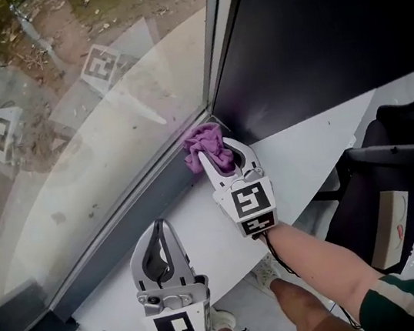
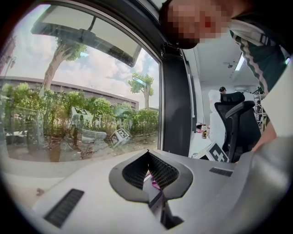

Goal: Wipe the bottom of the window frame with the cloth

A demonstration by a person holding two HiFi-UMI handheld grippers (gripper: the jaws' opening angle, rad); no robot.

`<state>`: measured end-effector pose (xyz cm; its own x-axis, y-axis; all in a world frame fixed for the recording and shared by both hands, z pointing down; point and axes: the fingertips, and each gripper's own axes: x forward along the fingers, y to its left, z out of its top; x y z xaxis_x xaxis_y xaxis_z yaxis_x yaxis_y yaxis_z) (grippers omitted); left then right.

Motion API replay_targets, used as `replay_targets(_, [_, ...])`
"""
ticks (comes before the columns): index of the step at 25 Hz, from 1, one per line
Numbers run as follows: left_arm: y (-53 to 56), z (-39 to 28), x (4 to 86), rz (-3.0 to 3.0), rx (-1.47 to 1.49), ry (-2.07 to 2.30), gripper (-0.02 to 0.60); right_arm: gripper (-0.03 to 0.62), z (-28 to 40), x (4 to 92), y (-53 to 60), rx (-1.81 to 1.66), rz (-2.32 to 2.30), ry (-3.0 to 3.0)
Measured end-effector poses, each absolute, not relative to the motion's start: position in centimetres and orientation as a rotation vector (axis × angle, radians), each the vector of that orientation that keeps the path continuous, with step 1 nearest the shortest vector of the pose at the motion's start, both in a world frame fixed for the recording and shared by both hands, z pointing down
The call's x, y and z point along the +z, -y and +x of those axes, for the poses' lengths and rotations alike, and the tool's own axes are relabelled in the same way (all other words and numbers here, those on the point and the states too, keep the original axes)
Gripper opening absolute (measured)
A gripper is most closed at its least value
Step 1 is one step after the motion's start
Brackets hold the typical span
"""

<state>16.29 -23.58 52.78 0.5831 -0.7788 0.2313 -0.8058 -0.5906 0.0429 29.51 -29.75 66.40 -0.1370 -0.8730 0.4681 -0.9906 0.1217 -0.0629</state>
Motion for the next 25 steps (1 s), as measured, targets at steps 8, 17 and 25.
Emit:
replay_targets(8, [23.7,16.0,52.9,2.666,0.289,1.334,0.006,0.147,31.6,67.6,29.7,0.651,1.886,2.063])
replay_targets(17, [22.8,12.7,53.1,2.641,0.282,1.357,0.006,0.147,28.3,67.6,28.9,0.663,1.829,2.107])
replay_targets(25, [21.2,8.9,53.1,2.619,0.288,1.373,0.006,0.147,23.9,67.6,28.1,0.681,1.777,2.151])
